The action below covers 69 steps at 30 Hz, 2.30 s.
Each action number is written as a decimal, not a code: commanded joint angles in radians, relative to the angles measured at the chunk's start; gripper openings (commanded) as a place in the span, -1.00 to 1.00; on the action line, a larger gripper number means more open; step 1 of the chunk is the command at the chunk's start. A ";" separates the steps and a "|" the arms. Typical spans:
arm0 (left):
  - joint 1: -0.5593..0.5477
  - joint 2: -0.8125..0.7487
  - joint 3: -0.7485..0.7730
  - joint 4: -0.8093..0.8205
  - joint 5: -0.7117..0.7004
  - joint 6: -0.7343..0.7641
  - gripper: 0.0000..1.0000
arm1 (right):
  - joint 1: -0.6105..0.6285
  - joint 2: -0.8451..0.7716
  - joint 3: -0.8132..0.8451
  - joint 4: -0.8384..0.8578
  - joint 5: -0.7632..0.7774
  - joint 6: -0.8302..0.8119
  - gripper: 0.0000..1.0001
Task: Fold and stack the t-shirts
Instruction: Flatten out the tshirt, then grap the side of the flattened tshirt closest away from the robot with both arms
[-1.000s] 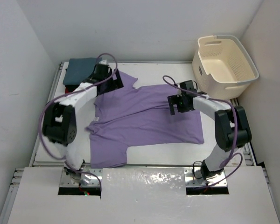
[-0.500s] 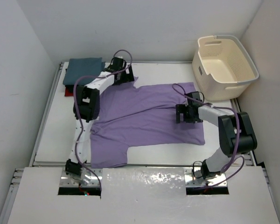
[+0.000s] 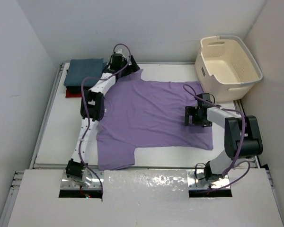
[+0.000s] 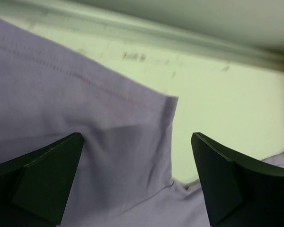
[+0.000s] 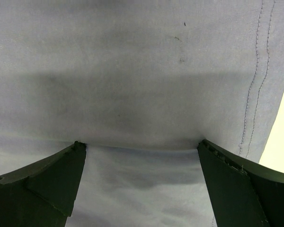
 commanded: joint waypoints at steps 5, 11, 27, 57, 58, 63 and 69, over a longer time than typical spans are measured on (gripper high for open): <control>0.077 0.188 0.050 0.333 0.180 -0.265 1.00 | -0.010 0.117 0.091 0.002 -0.046 -0.026 0.98; 0.094 0.165 0.061 0.439 0.169 -0.285 0.99 | -0.010 0.106 0.148 0.025 -0.065 -0.042 0.98; 0.083 -0.770 -0.563 0.111 0.113 -0.018 0.99 | -0.010 -0.338 0.070 -0.076 0.044 0.082 0.98; 0.053 -1.161 -1.802 0.379 -0.053 -0.084 0.99 | -0.053 -0.038 -0.070 0.095 0.063 0.109 0.98; 0.054 -1.152 -1.800 0.376 -0.055 -0.073 0.99 | -0.101 -0.031 -0.071 0.095 0.066 0.111 0.98; 0.060 -1.087 -1.757 0.375 0.000 -0.041 0.99 | -0.125 -0.021 -0.070 0.123 -0.030 0.076 0.98; 0.057 -1.229 -1.659 0.233 -0.024 -0.021 0.99 | -0.125 -0.140 -0.005 0.079 -0.135 0.036 0.98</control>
